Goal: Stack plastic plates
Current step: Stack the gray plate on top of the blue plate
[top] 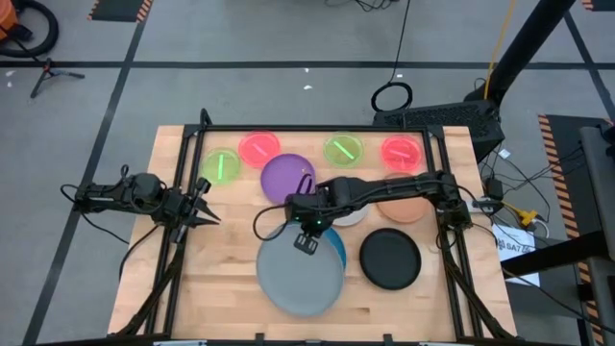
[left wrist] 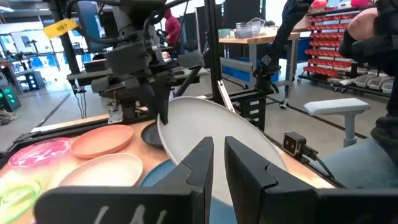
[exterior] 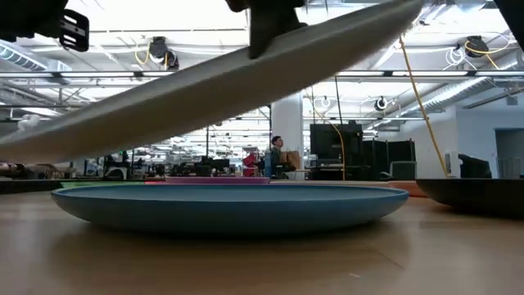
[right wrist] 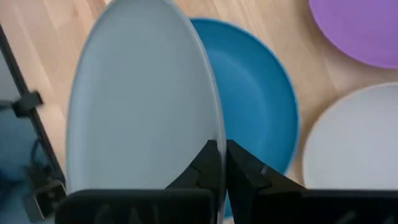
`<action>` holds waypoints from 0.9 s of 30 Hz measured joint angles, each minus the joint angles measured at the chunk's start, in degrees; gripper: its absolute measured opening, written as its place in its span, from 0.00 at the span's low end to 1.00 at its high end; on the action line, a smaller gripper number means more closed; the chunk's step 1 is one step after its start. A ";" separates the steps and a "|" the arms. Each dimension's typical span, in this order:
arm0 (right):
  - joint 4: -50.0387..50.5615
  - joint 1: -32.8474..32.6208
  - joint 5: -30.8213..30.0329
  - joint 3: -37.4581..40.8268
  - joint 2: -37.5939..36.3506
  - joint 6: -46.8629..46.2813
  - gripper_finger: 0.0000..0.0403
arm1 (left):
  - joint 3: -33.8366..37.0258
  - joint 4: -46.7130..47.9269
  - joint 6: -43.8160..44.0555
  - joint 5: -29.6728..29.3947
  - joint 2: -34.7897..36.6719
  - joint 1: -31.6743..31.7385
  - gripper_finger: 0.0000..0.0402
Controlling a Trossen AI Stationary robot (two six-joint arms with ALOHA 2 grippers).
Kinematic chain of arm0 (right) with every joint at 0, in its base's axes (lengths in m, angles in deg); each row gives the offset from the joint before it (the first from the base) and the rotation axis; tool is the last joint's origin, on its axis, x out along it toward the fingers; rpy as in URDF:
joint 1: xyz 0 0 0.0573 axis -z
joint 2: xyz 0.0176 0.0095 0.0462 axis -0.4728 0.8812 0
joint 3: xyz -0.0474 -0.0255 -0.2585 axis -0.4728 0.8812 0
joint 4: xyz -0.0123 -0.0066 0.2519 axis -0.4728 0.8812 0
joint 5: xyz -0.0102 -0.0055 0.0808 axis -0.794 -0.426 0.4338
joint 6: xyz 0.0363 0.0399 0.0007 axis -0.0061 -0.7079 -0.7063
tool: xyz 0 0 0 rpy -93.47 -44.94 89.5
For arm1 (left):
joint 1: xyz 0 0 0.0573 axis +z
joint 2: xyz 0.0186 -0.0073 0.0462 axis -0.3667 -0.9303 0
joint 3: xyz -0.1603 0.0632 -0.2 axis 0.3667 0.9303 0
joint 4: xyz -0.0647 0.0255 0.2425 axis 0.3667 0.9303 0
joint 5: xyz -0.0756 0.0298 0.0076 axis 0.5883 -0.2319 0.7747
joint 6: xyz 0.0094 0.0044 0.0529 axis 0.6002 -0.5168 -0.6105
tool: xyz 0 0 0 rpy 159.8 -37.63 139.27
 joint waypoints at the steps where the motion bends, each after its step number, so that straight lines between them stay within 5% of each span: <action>1: 1.56 -0.02 -0.65 0.00 -0.27 0.85 0.01 | 0.00 0.03 0.16 0.00 0.00 0.00 0.12; 7: 5.01 -1.38 -9.79 0.06 -5.44 1.47 0.01 | 0.00 1.37 1.06 0.00 0.00 0.00 0.12; 13: -3.55 -2.62 -13.31 5.34 -13.00 3.86 0.01 | 0.00 1.44 1.26 0.00 0.00 0.00 0.12; 19: -21.35 -2.04 -12.81 27.80 -25.34 3.29 0.01 | 0.00 1.42 1.66 0.00 0.02 0.01 0.12; 27: -56.37 -0.22 -11.48 62.11 -40.03 -8.76 0.01 | 0.00 1.40 0.70 -0.02 0.00 0.00 0.12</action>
